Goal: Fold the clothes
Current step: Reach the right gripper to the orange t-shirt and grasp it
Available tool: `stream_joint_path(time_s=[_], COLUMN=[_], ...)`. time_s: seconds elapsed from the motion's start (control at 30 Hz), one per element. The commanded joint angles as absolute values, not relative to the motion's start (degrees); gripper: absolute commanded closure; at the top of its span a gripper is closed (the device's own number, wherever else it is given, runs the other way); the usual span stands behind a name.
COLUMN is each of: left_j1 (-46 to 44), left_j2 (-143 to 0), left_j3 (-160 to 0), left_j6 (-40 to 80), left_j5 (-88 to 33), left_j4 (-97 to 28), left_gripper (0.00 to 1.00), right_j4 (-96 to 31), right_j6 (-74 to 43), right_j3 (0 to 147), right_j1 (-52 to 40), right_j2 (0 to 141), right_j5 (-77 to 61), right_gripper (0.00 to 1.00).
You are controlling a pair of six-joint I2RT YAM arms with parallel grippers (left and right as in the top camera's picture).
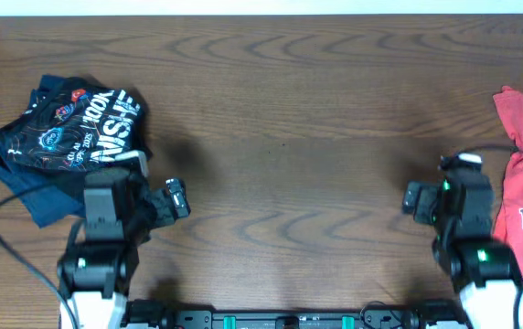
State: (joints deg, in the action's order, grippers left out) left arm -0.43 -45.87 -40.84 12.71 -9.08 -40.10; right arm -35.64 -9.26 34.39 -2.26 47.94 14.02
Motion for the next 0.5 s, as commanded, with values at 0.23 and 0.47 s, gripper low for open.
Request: stream_joint_path(time_s=[0.23, 0.47], left_j1=[-0.19, -0.19], left_j2=[-50.02, -50.04], left_j3=[-44.03, -44.03], left_j6=[13.23, 13.21], left_j5=[-9.89, -9.89], left_j4=[-41.41, -41.39], left_gripper=[0.02, 0.02], right_j4=[-35.92, -39.07], right_j6=[-22.68, -32.16], right_j3=[38.54, 37.74], right_j1=[2.63, 15.0], right_j2=[60.84, 70.3], right_j5=[27.88, 30.74], right_gripper=[0.01, 0.17])
